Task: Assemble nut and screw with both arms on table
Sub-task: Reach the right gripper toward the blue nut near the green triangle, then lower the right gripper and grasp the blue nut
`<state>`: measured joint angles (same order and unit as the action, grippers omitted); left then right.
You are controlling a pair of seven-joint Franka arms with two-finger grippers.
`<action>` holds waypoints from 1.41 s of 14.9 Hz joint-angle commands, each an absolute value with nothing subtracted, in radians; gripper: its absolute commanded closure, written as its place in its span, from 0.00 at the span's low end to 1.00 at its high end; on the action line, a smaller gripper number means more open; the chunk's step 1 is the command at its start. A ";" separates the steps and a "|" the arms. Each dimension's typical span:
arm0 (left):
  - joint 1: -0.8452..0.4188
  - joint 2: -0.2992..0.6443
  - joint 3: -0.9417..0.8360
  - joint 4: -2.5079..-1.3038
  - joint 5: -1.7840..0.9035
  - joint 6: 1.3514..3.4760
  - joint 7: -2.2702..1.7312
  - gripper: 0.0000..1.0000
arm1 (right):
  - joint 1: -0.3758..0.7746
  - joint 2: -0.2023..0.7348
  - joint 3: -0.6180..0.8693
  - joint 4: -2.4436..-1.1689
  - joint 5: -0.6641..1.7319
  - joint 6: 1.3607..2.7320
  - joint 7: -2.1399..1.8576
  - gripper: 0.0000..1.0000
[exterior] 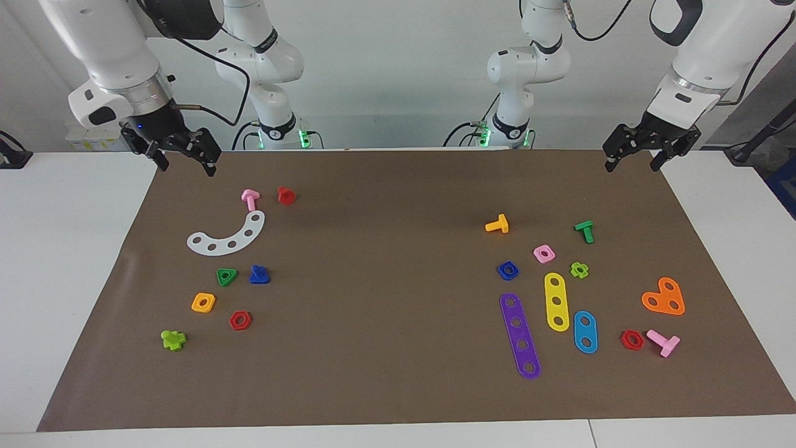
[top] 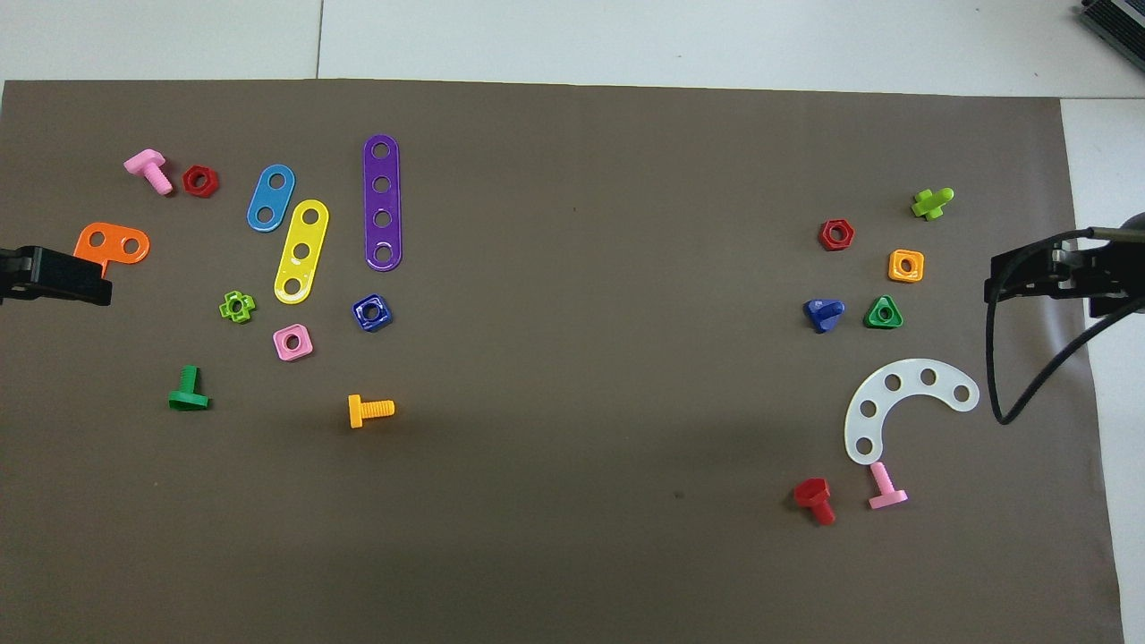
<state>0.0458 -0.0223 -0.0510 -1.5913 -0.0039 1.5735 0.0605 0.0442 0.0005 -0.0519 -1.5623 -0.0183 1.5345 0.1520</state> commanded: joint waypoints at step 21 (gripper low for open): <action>0.055 -0.052 -0.052 -1.628 -0.012 1.588 0.069 0.00 | 0.100 0.225 -0.052 -2.026 0.044 2.339 -0.135 0.00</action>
